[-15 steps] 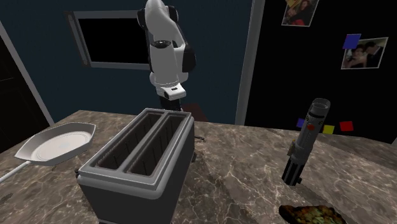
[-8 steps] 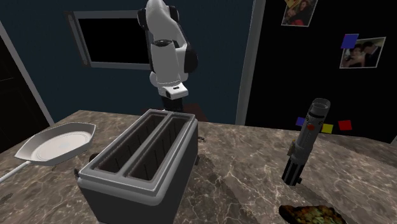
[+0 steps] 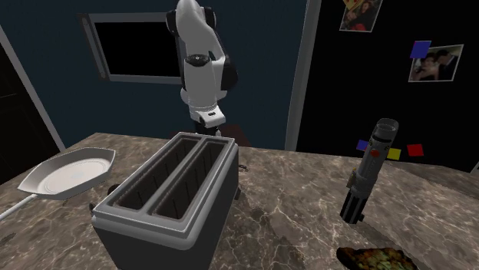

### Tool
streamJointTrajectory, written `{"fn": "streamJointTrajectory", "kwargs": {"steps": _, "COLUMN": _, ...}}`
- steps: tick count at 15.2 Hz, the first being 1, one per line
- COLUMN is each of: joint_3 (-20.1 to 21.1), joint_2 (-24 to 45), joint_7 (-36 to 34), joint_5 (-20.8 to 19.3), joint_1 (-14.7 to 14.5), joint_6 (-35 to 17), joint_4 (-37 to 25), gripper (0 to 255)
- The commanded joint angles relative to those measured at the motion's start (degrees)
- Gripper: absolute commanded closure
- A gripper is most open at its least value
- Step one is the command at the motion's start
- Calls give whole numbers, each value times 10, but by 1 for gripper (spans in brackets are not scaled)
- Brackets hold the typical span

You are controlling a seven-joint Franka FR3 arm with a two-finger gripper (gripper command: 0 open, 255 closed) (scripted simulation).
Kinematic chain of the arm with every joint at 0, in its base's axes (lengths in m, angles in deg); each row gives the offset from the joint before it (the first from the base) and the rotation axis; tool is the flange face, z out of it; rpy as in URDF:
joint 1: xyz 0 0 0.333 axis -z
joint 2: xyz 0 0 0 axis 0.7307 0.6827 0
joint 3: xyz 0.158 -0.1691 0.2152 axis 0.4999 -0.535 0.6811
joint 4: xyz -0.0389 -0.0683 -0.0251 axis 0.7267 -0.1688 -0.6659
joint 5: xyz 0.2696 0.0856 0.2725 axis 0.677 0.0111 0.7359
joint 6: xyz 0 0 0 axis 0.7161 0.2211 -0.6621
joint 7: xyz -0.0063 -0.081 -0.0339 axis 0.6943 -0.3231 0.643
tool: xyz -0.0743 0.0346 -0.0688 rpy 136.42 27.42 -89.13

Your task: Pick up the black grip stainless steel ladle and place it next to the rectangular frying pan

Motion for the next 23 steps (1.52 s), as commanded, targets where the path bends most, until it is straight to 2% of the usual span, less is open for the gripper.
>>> {"fn": "streamJointTrajectory", "kwargs": {"steps": 1, "joint_3": 5, "joint_2": -13, "joint_7": -7, "joint_5": -4, "joint_1": 0, "joint_6": 32, "joint_4": -3, "gripper": 255}}
{"fn": "streamJointTrajectory", "kwargs": {"steps": 2, "joint_3": 3, "joint_2": -7, "joint_7": -4, "joint_5": -2, "joint_1": 0, "joint_6": 16, "joint_4": -1, "gripper": 255}}
{"fn": "streamJointTrajectory", "kwargs": {"steps": 3, "joint_3": 3, "joint_2": -7, "joint_7": -4, "joint_5": -2, "joint_1": 0, "joint_6": 16, "joint_4": -1, "gripper": 0}}
{"fn": "streamJointTrajectory", "kwargs": {"steps": 4, "joint_3": -21, "joint_2": 33, "joint_7": 40, "joint_5": 29, "joint_1": 0, "joint_6": 75, "joint_4": -46, "gripper": 0}}
{"fn": "streamJointTrajectory", "kwargs": {"steps": 5, "joint_3": -28, "joint_2": 45, "joint_7": 52, "joint_5": 38, "joint_1": 1, "joint_6": 93, "joint_4": -60, "gripper": 0}}
{"fn": "streamJointTrajectory", "kwargs": {"steps": 12, "joint_3": -30, "joint_2": 67, "joint_7": 59, "joint_5": 47, "joint_1": 0, "joint_6": 31, "joint_4": -17, "gripper": 0}}
{"fn": "streamJointTrajectory", "kwargs": {"steps": 20, "joint_3": -30, "joint_2": 67, "joint_7": 59, "joint_5": 47, "joint_1": 0, "joint_6": 31, "joint_4": -17, "gripper": 0}}
{"fn": "streamJointTrajectory", "kwargs": {"steps": 21, "joint_3": -28, "joint_2": 66, "joint_7": 56, "joint_5": 47, "joint_1": -2, "joint_6": 35, "joint_4": -20, "gripper": 255}}
{"fn": "streamJointTrajectory", "kwargs": {"steps": 23, "joint_3": -28, "joint_2": 74, "joint_7": 57, "joint_5": 51, "joint_1": -4, "joint_6": 32, "joint_4": -25, "gripper": 255}}
